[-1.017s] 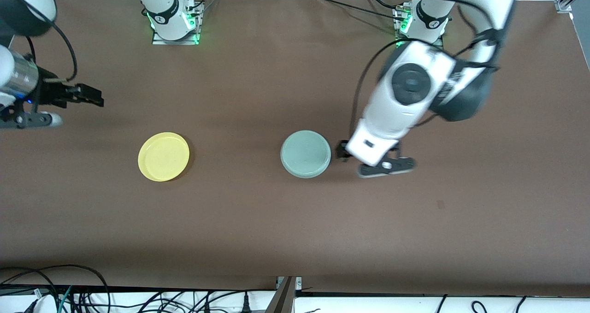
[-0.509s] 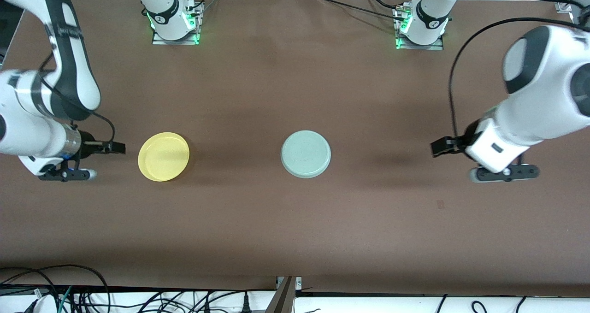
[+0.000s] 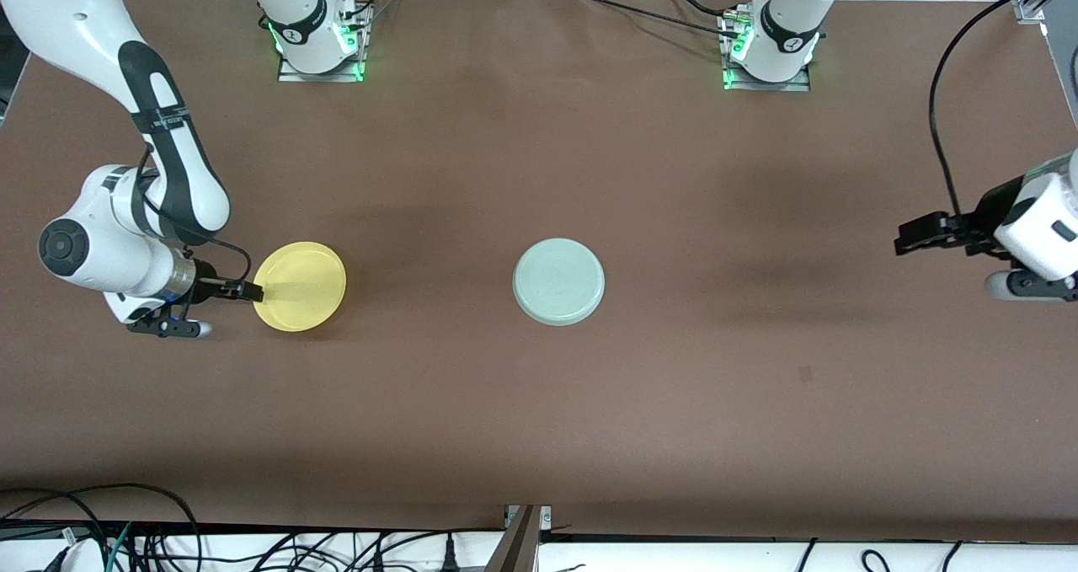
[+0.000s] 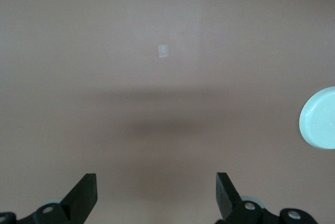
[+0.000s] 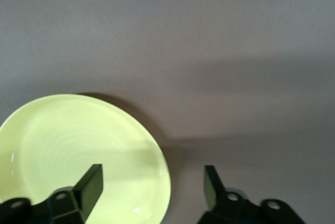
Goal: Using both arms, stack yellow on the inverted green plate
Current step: 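Grasp the yellow plate's rim with the right gripper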
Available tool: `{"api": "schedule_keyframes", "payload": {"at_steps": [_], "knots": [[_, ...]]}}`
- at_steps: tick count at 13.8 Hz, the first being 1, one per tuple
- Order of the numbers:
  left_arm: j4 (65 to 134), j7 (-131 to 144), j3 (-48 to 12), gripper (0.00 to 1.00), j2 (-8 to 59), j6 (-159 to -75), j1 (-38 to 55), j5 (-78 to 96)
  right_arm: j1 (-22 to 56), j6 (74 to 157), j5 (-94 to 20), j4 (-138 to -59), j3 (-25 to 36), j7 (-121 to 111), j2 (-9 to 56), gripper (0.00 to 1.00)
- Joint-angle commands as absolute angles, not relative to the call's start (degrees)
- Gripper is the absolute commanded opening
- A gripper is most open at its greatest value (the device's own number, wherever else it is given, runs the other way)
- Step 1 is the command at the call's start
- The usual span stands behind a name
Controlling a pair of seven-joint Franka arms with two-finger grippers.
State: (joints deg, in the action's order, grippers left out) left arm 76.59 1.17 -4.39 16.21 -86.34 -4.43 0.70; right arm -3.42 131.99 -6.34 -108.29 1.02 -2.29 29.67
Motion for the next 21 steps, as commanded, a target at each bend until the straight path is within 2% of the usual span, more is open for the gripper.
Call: {"api": "schedule_keyframes", "payload": {"at_steps": [1, 3, 4, 5, 7, 10, 12, 16, 18, 20, 21], "knots": [[81.30, 0.17, -4.31, 1.00, 12.04, -86.83, -4.48, 1.49, -4.39, 133.15, -9.49, -110.12, 0.35, -5.69, 30.15, 0.63], [81.39, -0.61, -4.22, 1.00, 12.22, -87.19, -5.10, 1.41, -4.74, 133.24, -9.58, -110.57, 0.44, -8.86, 30.76, 0.49], [81.21, -0.53, -3.87, 1.00, 11.69, -86.75, -5.18, 1.58, -4.92, 133.24, -9.67, -110.83, 0.44, -9.66, 31.20, 0.34], [80.86, -0.53, -2.65, 1.00, 11.34, -86.75, -4.84, 1.84, -4.83, 133.33, -9.67, -110.74, 0.44, -9.75, 31.72, 0.26], [81.12, -0.27, -2.20, 1.00, 11.08, -86.05, -4.31, 1.85, -4.92, 133.33, -9.67, -110.74, 0.44, -9.76, 32.08, 0.00], [80.60, 0.00, -2.20, 1.00, 11.77, -84.38, -4.13, 1.32, -4.75, 132.81, -9.67, -110.39, 0.35, -9.23, 32.26, 0.00], [80.60, -0.09, -2.20, 1.00, 12.39, -84.38, -4.66, 1.23, -4.57, 130.01, -9.67, -109.17, -0.96, -9.23, 30.07, 0.00], [80.51, -0.09, -2.37, 1.00, 12.48, -84.46, -4.66, 1.14, -4.48, 125.86, -9.84, -105.65, -8.50, -1.43, 27.16, 0.00], [80.42, -0.09, -2.37, 1.00, 12.48, -84.46, -4.66, 1.14, -4.40, 125.42, -9.76, -104.86, -14.99, 5.76, 27.16, 0.00], [79.98, 0.00, -2.37, 1.00, 12.57, -84.55, -4.48, 1.06, -2.13, 128.04, -9.67, -102.85, -20.37, 16.91, 28.38, 0.00], [79.72, 0.00, -2.37, 1.00, 12.57, -84.55, -4.31, 1.05, 1.46, 130.06, -9.75, -101.61, -20.83, 22.10, 29.61, 0.00]]}}
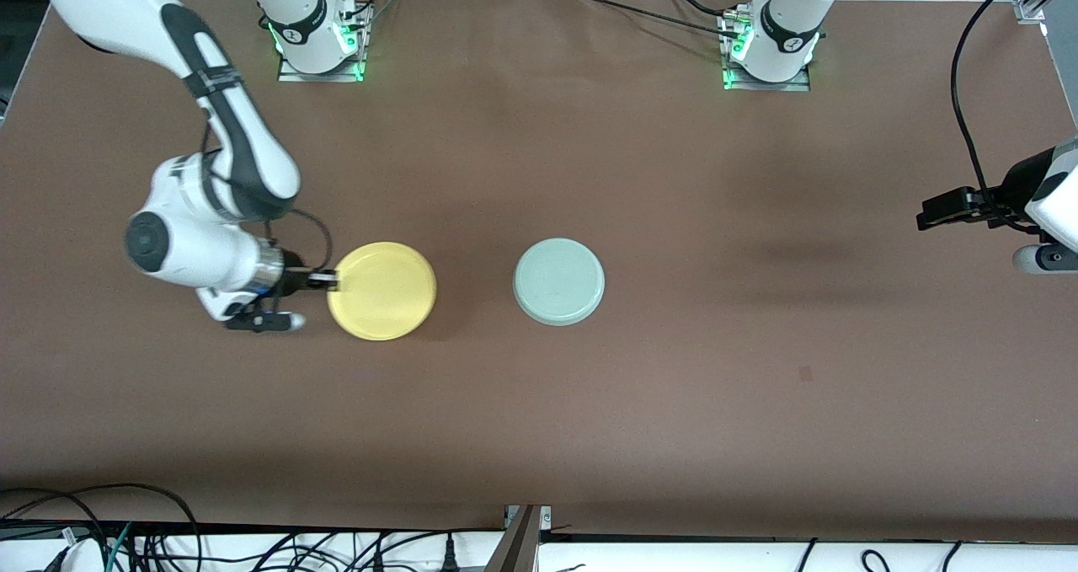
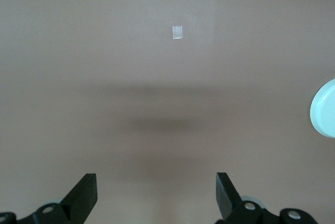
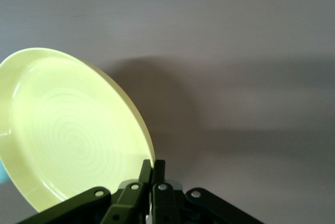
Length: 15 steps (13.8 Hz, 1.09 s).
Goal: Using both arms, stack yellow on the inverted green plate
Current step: 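Lift the yellow plate with the right gripper toward the green plate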
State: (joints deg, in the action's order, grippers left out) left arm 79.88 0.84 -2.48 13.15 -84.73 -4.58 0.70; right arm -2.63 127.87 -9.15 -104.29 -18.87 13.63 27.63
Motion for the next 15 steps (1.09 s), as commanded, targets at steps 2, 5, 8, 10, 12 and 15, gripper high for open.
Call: {"api": "schedule_keyframes", "payload": {"at_steps": [2, 5, 8, 10, 12, 15], "knots": [[79.63, 0.00, -2.46, 1.00, 12.57, -84.46, -4.22, 1.05, 8.84, 134.19, -9.58, -97.85, -20.74, 32.03, 32.59, 0.00], [79.63, 0.00, -2.46, 1.00, 12.57, -84.55, -4.31, 1.14, 15.89, 135.79, -8.88, -91.08, -20.57, 41.28, 39.00, 0.00], [79.63, -0.09, -2.46, 1.00, 12.57, -84.46, -4.57, 1.14, 19.85, 138.60, -8.00, -89.30, -20.48, 42.89, 41.57, 0.00], [79.63, 0.00, -2.46, 1.00, 12.57, -84.55, -4.57, 1.14, 20.13, 138.69, -6.25, -89.65, -20.04, 42.89, 42.10, 0.00], [79.63, 0.00, -2.46, 1.00, 12.57, -84.55, -4.66, 1.14, 20.30, 138.69, -3.88, -89.82, -19.17, 42.80, 42.36, 0.00], [79.63, -0.26, -2.46, 1.00, 12.83, -84.55, -4.66, 1.23, 20.48, 138.95, -3.43, -92.19, -19.07, 42.63, 42.45, 0.00]]}}
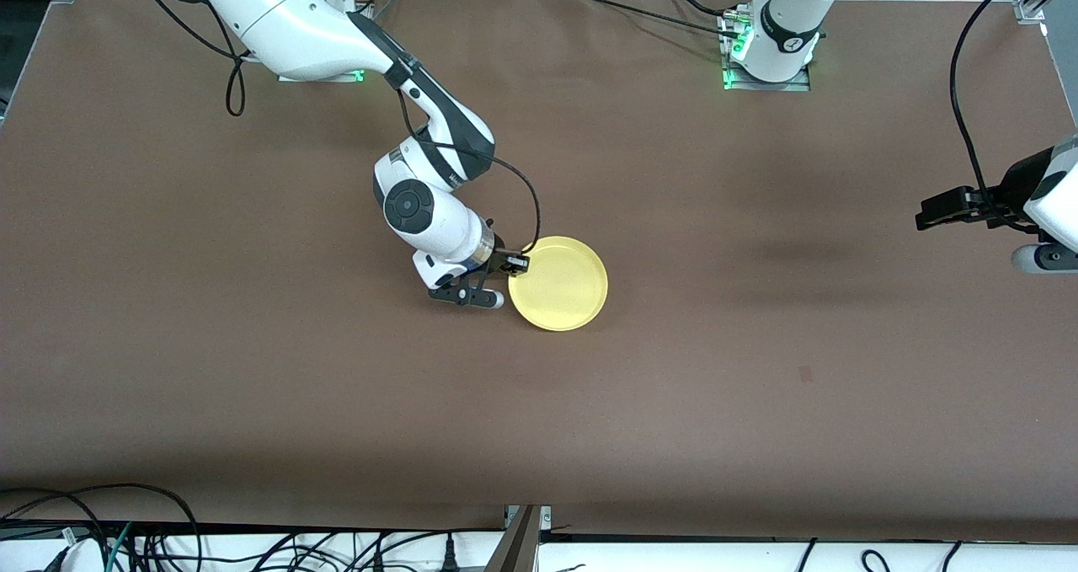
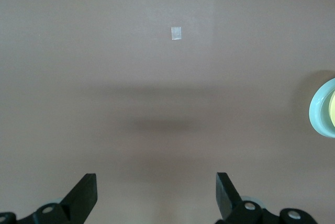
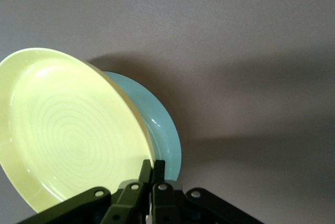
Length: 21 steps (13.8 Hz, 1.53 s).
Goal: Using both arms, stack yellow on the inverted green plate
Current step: 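Lower the yellow plate onto the inverted green plate and release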
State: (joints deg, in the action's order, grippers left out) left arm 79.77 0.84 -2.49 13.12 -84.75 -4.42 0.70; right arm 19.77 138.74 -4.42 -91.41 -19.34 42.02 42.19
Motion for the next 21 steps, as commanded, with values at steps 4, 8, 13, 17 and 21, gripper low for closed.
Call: {"api": "schedule_keyframes", "payload": {"at_steps": [4, 8, 13, 17, 21], "knots": [[79.63, -0.26, -2.46, 1.00, 13.10, -84.55, -4.75, 1.23, 21.35, 140.35, -3.43, -92.55, -19.07, 42.54, 42.54, 0.00], [79.54, -0.35, -2.46, 1.00, 13.10, -84.55, -4.75, 1.32, 21.62, 140.54, -3.43, -92.81, -19.07, 42.45, 43.07, 0.00], [79.54, -0.35, -2.46, 1.00, 13.10, -84.55, -4.75, 1.32, 21.36, 135.74, -2.99, -92.38, -16.97, 42.28, 38.78, 1.00], [79.54, -0.35, -2.46, 1.00, 13.18, -84.55, -4.75, 1.41, 21.18, 124.06, -2.55, -91.94, -11.44, 41.66, 28.86, 1.00], [79.54, -0.35, -2.46, 1.00, 13.18, -84.46, -4.75, 1.41, 21.01, 112.70, -2.72, -91.85, -0.91, 27.57, 19.36, 1.00]]}}
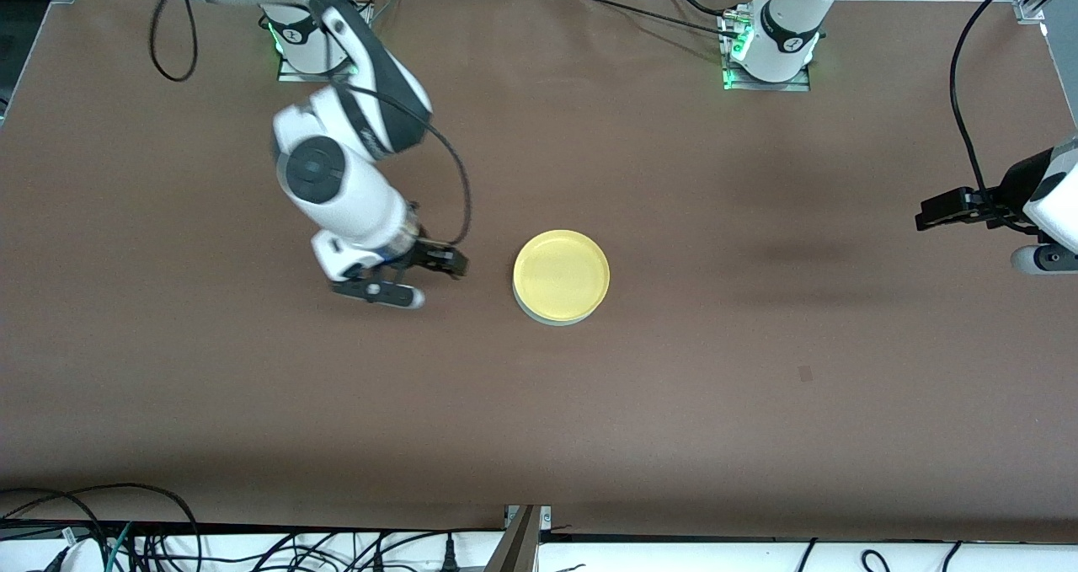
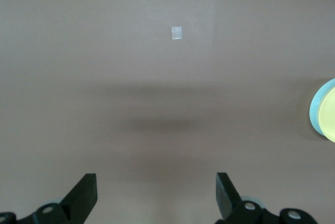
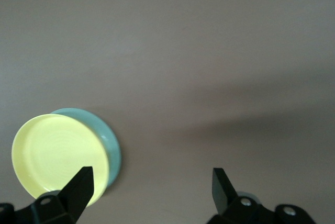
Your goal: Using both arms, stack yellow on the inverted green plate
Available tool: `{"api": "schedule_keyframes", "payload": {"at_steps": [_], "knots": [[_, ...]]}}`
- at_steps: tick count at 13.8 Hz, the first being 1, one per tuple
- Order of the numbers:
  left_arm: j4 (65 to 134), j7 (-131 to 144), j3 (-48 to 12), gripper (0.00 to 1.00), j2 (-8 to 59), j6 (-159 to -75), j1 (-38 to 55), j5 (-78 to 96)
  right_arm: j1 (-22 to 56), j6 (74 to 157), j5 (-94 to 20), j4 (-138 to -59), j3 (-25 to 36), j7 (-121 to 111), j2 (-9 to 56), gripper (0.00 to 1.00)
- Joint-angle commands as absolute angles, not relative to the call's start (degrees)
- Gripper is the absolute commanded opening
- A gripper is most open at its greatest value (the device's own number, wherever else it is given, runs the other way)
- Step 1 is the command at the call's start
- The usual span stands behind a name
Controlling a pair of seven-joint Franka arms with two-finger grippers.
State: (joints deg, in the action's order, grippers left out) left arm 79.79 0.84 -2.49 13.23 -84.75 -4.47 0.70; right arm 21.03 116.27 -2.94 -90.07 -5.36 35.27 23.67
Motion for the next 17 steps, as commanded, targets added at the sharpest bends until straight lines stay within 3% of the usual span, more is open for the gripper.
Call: {"api": "schedule_keyframes", "payload": {"at_steps": [1, 5, 7, 11, 17], "knots": [[79.54, -0.26, -2.46, 1.00, 13.18, -84.55, -4.75, 1.41, 21.09, 109.28, -2.81, -91.76, 1.30, 22.72, 17.25, 1.00], [79.54, 0.09, -2.46, 1.00, 13.18, -84.55, -4.66, 1.49, 16.82, 96.10, -3.07, -89.74, 6.77, 9.96, 10.74, 1.00], [79.54, 0.18, -2.46, 1.00, 13.18, -84.55, -4.66, 1.49, 5.60, 92.74, -2.64, -90.09, -1.10, 4.94, 6.53, 1.00], [79.45, 0.18, -2.46, 1.00, 13.18, -84.55, -4.66, 1.67, 0.71, 91.23, -1.67, -93.42, -2.29, 4.83, 0.62, 1.00], [79.45, 0.26, -2.46, 1.00, 13.18, -84.55, -4.66, 1.76, 0.09, 91.05, 0.35, -94.39, -2.20, 2.73, 0.00, 1.00]]}}
